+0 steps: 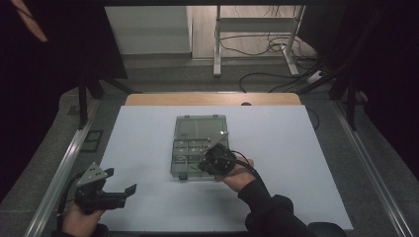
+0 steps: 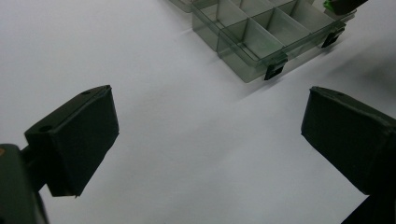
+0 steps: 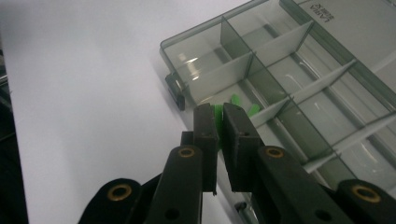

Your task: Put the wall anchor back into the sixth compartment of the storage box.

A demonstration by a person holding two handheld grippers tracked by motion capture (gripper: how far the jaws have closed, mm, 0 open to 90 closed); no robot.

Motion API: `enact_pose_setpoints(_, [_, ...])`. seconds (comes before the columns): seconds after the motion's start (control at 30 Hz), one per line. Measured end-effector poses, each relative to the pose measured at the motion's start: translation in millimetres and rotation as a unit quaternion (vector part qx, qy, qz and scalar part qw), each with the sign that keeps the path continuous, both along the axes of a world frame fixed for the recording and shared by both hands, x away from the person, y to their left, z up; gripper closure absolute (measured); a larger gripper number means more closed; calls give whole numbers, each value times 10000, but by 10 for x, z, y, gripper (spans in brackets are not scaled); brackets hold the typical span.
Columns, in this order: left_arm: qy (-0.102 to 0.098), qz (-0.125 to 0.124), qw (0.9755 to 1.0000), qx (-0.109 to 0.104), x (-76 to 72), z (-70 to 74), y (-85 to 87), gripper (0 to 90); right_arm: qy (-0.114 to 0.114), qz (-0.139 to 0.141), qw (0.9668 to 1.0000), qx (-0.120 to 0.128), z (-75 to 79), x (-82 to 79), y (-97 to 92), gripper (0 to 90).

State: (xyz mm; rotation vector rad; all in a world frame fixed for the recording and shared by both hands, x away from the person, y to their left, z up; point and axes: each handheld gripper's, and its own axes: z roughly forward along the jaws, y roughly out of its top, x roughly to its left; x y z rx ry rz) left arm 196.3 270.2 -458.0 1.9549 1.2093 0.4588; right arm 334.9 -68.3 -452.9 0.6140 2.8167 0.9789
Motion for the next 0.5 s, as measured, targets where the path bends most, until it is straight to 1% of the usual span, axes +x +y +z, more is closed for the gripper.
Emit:
enact_pose_setpoints(0.2, [6,-2,10000,-7,1,0,1,45,-18,-32,10000,-10,-53,79,102,829])
enact_pose_setpoints(0.43, [14,0,10000,-19,2,0,5,45,2,-48,10000,-8,-95,128,186,827])
enact_pose_setpoints(0.5, [15,2,10000,-22,2,0,6,45,4,-19,10000,-54,-132,148,225,827])
